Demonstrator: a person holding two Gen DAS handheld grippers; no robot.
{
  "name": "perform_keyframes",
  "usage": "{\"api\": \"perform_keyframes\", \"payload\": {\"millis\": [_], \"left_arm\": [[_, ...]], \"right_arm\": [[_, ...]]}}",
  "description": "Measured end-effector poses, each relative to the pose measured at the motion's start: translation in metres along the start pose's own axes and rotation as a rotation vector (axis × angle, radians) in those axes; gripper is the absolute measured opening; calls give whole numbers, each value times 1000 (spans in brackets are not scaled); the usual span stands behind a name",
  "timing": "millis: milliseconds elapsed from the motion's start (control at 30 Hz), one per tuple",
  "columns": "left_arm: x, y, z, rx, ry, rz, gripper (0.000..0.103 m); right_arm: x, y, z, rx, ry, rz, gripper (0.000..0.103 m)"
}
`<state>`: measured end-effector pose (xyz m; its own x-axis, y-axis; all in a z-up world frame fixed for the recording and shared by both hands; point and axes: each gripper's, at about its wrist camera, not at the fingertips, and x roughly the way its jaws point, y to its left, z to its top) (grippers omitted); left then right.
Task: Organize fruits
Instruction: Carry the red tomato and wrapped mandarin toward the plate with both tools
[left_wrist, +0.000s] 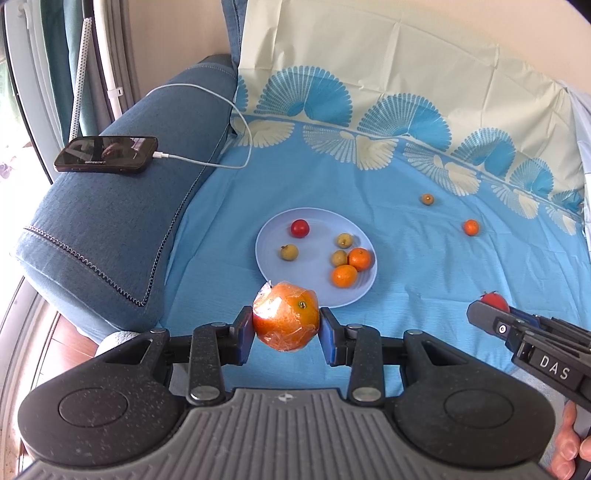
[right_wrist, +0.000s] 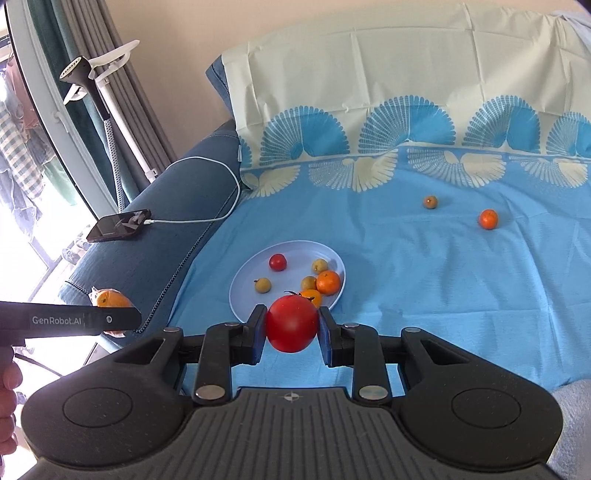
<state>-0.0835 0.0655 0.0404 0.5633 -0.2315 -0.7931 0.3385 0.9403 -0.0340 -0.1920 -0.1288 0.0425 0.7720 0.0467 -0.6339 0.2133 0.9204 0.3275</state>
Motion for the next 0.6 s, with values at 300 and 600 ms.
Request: {"api": "perform_keyframes", "payload": {"millis": [300, 600], "left_arm": [[42, -2, 28, -3, 23, 7, 41], [104, -9, 52, 11, 66, -11, 41]], "right_arm": [[36, -3, 16, -17, 20, 0, 30], [86, 0, 30, -57, 44, -1, 30]]}}
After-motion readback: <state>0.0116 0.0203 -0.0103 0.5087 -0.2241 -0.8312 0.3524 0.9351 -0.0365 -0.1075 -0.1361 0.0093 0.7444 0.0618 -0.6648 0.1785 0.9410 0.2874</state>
